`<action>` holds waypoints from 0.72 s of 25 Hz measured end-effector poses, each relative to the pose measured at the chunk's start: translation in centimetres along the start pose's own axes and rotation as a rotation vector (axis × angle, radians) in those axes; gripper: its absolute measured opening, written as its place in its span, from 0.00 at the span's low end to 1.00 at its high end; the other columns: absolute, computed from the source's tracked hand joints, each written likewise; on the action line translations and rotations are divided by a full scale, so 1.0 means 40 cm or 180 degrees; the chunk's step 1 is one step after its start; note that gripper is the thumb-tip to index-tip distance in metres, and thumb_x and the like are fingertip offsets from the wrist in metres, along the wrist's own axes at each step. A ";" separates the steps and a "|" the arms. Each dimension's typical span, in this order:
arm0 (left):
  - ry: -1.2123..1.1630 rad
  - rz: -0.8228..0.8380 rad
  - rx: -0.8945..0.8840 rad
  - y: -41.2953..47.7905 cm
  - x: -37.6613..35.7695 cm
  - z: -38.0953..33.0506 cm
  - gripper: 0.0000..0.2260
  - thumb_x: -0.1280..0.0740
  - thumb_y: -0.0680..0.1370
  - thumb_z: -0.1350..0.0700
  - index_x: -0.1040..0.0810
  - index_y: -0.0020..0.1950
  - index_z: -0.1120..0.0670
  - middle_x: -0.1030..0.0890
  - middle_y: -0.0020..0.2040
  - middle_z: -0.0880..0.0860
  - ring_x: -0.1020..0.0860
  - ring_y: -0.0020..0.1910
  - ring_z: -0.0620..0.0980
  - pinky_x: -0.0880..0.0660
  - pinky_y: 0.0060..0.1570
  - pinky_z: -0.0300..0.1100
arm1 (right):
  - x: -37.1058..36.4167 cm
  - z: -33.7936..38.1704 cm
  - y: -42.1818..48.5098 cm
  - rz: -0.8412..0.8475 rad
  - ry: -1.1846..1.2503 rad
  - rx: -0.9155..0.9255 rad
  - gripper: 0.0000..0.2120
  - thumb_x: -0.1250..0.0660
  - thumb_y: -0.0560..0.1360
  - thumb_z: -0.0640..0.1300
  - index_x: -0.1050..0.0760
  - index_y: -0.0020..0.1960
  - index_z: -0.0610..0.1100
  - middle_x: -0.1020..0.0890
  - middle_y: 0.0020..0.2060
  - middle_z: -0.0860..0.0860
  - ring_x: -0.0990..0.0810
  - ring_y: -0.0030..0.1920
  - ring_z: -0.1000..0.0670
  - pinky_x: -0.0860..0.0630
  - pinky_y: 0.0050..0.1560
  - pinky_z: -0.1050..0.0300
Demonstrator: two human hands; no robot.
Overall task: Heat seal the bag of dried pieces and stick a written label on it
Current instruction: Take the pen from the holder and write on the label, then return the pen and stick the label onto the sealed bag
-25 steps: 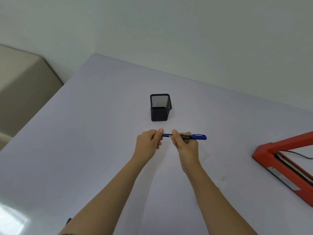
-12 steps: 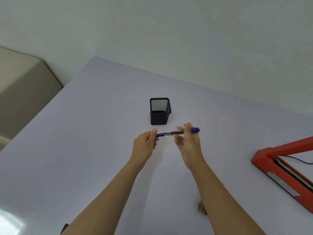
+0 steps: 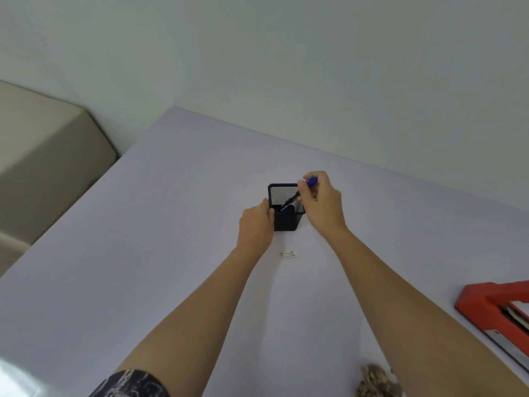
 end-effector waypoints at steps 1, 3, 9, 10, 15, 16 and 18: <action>0.0018 0.0019 -0.0040 0.002 -0.011 0.002 0.11 0.46 0.82 0.58 0.27 0.56 0.62 0.19 0.49 0.61 0.24 0.44 0.60 0.34 0.37 0.44 | -0.021 -0.012 0.002 0.0129 -0.0103 -0.0010 0.07 0.38 0.78 0.47 0.30 0.53 0.45 0.19 0.43 0.45 0.18 0.41 0.47 0.22 0.38 0.59; 0.0015 0.0033 -0.0033 0.009 -0.024 0.011 0.11 0.47 0.82 0.59 0.27 0.55 0.62 0.18 0.47 0.61 0.24 0.41 0.59 0.33 0.36 0.44 | -0.059 -0.036 0.010 0.0383 -0.0374 0.0003 0.06 0.39 0.78 0.46 0.30 0.53 0.44 0.20 0.43 0.44 0.19 0.42 0.46 0.21 0.38 0.56; -0.0119 0.0026 0.0103 0.013 -0.029 0.019 0.11 0.47 0.82 0.59 0.27 0.52 0.63 0.20 0.43 0.62 0.31 0.35 0.54 0.37 0.34 0.44 | -0.107 -0.031 0.053 0.0461 -0.1906 0.0348 0.10 0.43 0.79 0.49 0.31 0.54 0.42 0.22 0.43 0.43 0.24 0.43 0.43 0.29 0.38 0.52; -0.0143 0.0016 0.0099 0.012 -0.030 0.020 0.11 0.47 0.82 0.59 0.27 0.52 0.63 0.20 0.43 0.62 0.31 0.35 0.54 0.36 0.34 0.44 | -0.104 -0.029 0.060 0.0291 -0.2239 0.0473 0.11 0.43 0.79 0.48 0.30 0.54 0.41 0.22 0.47 0.42 0.25 0.47 0.42 0.30 0.43 0.50; -0.0146 0.0028 0.0044 0.015 -0.037 0.024 0.11 0.47 0.82 0.59 0.27 0.55 0.63 0.19 0.44 0.62 0.24 0.40 0.61 0.32 0.36 0.47 | -0.077 -0.046 0.073 0.0007 -0.2220 0.0631 0.13 0.41 0.78 0.45 0.27 0.60 0.42 0.28 0.62 0.45 0.31 0.61 0.43 0.33 0.56 0.49; -0.0201 0.0019 0.0026 0.015 -0.036 0.023 0.12 0.47 0.82 0.58 0.27 0.57 0.62 0.19 0.45 0.62 0.23 0.41 0.61 0.31 0.37 0.47 | -0.068 -0.050 0.072 0.0019 -0.1896 0.0631 0.15 0.41 0.77 0.45 0.29 0.62 0.42 0.28 0.63 0.45 0.32 0.62 0.44 0.33 0.58 0.49; -0.0446 -0.0179 0.0027 0.004 -0.020 0.029 0.14 0.46 0.82 0.58 0.29 0.65 0.61 0.19 0.45 0.58 0.23 0.41 0.56 0.31 0.38 0.42 | -0.030 -0.070 0.063 -0.0132 -0.1241 0.0537 0.16 0.40 0.77 0.46 0.31 0.64 0.44 0.28 0.63 0.46 0.32 0.63 0.45 0.33 0.60 0.52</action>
Point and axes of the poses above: each hand's wrist, its own y-axis towards the middle knuckle, its own x-axis out of the back of the hand, z = x × y, the point moved 6 cm from there along y, towards the middle knuckle
